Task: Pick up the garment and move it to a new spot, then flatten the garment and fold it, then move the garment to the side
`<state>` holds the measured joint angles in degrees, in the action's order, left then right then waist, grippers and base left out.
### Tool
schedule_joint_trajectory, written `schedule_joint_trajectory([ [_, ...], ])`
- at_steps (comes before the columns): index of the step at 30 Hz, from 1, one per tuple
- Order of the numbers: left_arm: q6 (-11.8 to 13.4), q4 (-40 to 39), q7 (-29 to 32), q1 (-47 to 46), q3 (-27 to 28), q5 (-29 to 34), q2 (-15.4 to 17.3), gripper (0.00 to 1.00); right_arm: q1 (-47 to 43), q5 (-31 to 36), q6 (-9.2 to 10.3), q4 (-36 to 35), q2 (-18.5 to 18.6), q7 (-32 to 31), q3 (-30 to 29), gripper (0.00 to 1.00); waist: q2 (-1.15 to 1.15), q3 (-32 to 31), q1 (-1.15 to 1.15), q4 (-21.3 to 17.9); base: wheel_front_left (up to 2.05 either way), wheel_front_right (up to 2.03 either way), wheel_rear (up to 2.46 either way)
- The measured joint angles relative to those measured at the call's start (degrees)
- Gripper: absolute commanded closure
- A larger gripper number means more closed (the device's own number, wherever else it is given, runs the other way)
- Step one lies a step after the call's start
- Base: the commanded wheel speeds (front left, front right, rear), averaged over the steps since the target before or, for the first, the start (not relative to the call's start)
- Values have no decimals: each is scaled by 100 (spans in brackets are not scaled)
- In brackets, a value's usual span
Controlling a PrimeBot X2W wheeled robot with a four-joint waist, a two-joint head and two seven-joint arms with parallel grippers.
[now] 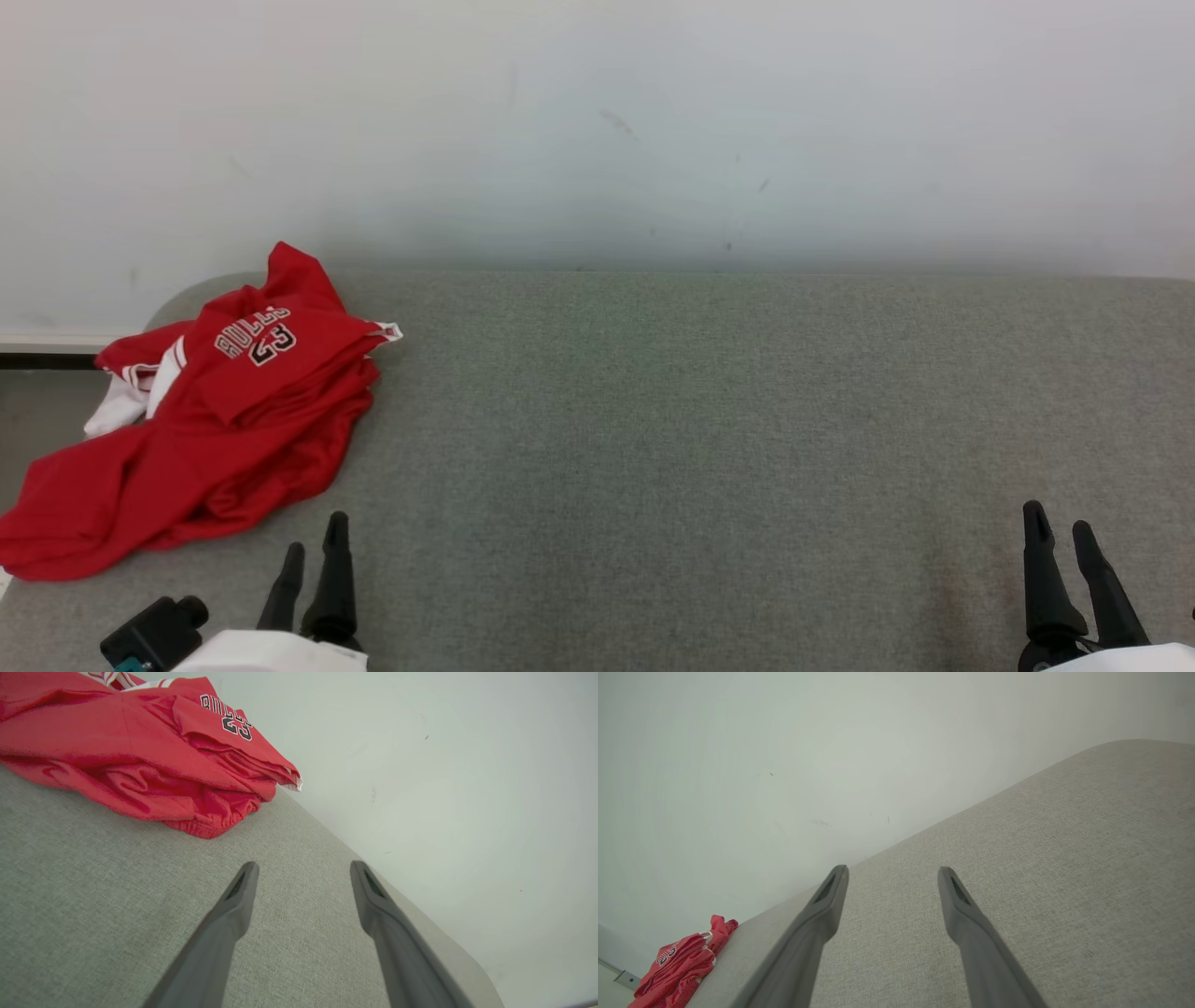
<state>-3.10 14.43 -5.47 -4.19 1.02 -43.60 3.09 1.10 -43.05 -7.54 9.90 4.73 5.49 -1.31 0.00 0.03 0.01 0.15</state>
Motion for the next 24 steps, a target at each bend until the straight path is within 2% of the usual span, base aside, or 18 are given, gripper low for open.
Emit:
schedule_joint_trajectory([
  [24,45,0,-372,113,-182,1775,151,0,-16,1584,0,125,78,366,226,0,0,-5,0,-27,0,0,0],
])
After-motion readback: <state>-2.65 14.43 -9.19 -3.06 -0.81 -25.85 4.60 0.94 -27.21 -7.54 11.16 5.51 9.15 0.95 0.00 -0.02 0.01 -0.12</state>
